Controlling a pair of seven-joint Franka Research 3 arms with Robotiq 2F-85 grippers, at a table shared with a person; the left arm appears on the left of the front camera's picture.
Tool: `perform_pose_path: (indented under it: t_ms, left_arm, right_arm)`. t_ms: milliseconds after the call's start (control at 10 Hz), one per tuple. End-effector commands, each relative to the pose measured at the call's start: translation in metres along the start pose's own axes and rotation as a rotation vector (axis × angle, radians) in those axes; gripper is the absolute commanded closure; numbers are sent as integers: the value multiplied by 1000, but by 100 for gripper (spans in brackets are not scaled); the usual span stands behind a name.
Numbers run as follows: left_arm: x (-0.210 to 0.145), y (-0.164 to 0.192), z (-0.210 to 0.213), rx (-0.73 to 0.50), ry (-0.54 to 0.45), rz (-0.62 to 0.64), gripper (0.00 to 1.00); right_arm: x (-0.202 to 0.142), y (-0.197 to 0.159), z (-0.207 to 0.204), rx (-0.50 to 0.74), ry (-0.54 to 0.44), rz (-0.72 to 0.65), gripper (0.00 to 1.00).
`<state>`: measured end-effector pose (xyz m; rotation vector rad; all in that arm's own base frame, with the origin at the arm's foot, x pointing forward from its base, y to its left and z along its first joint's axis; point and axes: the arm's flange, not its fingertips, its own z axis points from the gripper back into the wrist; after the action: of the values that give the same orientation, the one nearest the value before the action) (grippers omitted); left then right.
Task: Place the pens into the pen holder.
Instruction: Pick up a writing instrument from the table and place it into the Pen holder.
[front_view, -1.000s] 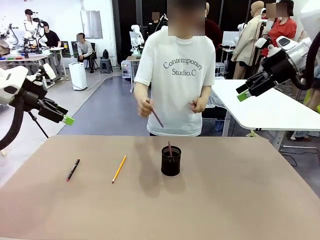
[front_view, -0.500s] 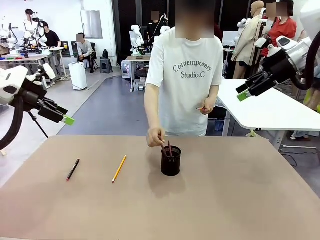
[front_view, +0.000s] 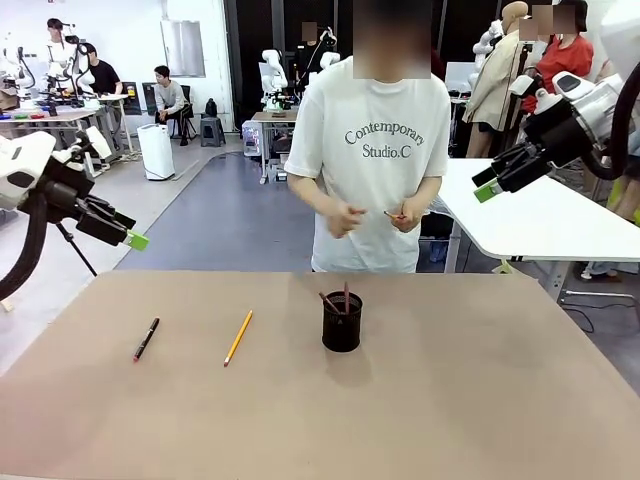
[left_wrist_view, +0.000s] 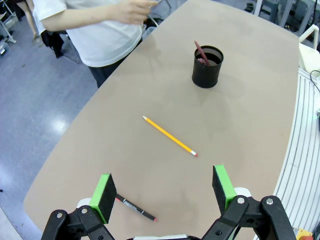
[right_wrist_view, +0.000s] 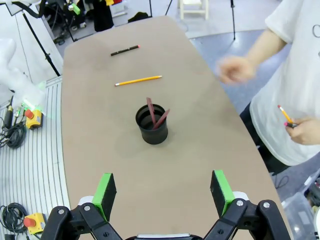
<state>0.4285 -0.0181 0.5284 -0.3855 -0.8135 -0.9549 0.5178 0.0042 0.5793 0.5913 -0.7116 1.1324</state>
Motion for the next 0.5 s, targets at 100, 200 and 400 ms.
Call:
perform_pose_path:
  t_ms: [100, 200, 400]
  left_arm:
    - [0, 1, 0, -9, -18, 0, 0]
    - [0, 1, 0, -9, -18, 0, 0]
    - [0, 1, 0, -9, -18, 0, 0]
  right_arm:
    - [1, 2, -1, 1, 1, 2, 0]
    - [1, 2, -1, 1, 1, 2, 0]
    - [1, 2, -1, 1, 1, 2, 0]
